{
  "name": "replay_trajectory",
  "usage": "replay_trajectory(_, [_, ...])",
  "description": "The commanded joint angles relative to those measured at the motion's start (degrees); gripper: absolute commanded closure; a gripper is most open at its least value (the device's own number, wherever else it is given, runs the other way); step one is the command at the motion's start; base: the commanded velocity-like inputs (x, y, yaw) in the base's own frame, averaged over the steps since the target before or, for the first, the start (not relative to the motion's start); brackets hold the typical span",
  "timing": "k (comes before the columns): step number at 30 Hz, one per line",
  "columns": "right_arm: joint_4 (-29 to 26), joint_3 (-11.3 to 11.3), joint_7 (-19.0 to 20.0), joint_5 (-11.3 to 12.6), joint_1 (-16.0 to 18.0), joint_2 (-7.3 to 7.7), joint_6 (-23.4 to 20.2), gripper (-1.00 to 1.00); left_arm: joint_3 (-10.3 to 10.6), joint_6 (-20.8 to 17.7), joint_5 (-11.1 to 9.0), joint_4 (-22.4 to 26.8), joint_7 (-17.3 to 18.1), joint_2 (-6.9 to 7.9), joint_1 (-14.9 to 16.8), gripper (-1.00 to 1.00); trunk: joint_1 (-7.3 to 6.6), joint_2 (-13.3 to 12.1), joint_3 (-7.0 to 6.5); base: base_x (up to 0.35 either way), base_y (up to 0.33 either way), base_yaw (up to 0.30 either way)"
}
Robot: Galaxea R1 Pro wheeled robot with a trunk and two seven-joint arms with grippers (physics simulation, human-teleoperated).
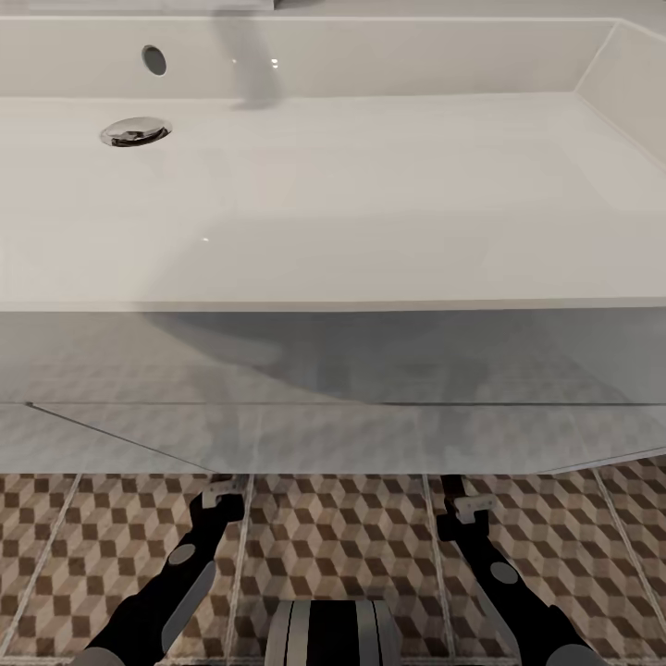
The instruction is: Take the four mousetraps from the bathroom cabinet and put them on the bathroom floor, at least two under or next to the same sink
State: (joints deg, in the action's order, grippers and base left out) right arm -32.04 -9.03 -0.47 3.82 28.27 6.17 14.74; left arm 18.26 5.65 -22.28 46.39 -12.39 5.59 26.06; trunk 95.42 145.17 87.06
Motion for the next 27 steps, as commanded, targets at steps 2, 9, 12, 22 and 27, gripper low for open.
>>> replay_trajectory(2, [0.0, -0.3, 0.0, 0.5, 0.0, 0.07, 0.3, 1.00, 0.4, 0.3, -0.4, -0.2, -0.7, 0.13, 0.0, 1.00, -0.01, 0.0, 0.03, 0.000, 0.000, 0.000])
replay_trajectory(9, [0.0, -0.3, 0.0, 0.5, 0.0, 0.07, 0.3, 1.00, 0.4, 0.4, -0.4, -0.4, -0.7, -0.25, 0.0, 1.00, 0.12, 0.1, 1.14, 0.000, 0.000, 0.000])
replay_trajectory(12, [0.0, -0.3, 0.0, 0.5, 0.0, 0.07, 0.3, 1.00, 0.4, 0.4, -0.4, -0.4, -0.7, -0.30, 0.0, 1.00, 0.12, 0.1, 1.14, 0.000, 0.000, 0.000])
replay_trajectory(22, [-0.6, 1.0, -0.1, 0.5, 0.0, 0.07, 0.4, 1.00, 0.4, 0.4, -0.4, -0.5, -0.6, -0.49, 0.0, 1.00, 0.12, 0.1, 1.14, 0.000, 0.000, 0.000])
replay_trajectory(27, [-1.0, 6.6, 0.3, 0.4, 0.0, 0.07, 0.4, 1.00, 0.5, 0.4, -0.4, -0.5, -0.6, -0.42, 0.0, 1.00, 0.12, 0.1, 1.14, 0.000, 0.000, 0.000])
